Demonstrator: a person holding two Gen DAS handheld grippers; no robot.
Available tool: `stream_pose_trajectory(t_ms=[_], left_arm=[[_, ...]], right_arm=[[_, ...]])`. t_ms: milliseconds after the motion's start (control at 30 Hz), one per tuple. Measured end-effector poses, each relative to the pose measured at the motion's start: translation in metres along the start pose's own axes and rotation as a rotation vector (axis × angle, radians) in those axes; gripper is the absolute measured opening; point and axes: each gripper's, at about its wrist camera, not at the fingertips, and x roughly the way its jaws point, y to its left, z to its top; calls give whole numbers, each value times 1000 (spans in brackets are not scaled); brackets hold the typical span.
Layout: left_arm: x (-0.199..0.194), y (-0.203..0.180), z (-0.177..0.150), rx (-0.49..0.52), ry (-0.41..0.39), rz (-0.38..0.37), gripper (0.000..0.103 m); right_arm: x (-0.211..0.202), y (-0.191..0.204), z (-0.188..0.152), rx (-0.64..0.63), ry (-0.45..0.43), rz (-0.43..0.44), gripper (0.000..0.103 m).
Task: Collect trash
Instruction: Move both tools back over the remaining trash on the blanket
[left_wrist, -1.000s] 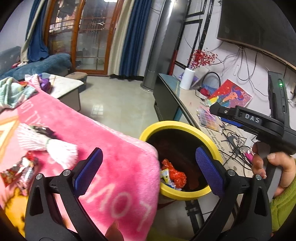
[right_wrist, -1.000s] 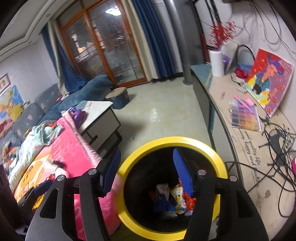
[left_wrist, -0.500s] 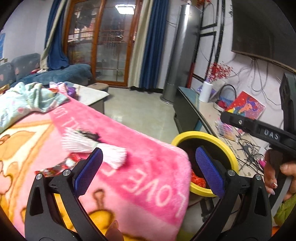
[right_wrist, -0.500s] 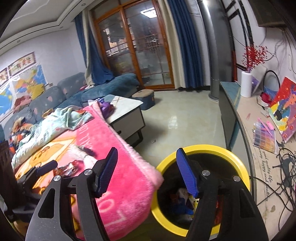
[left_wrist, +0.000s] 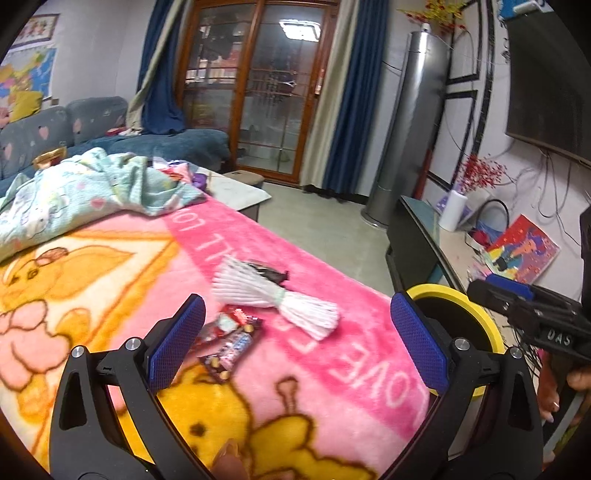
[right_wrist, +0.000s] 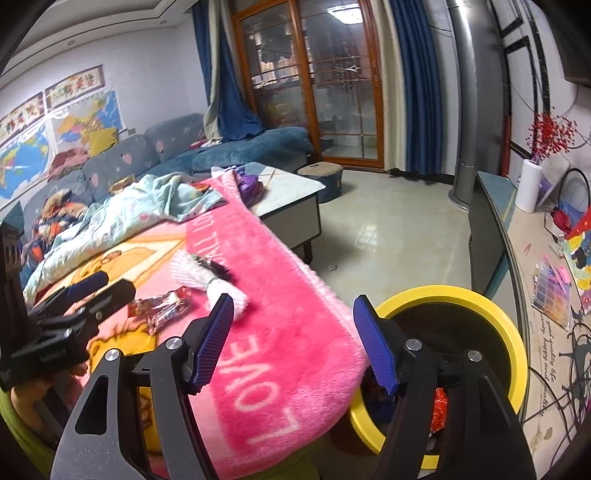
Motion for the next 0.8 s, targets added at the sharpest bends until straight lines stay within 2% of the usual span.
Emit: stream_pose_trajectory(t_ms=[400,667,800], left_arm=[[-7,44,1,-78,-12,82,92],[-3,78,-4,-135,20,130,92],[5,92,-9,-146,72,130,92]], right_arm=[[26,39,-1,-77,54,51,67],[53,62,-3,-129,98,66,67],[70,72,0,-147,114,72,67]])
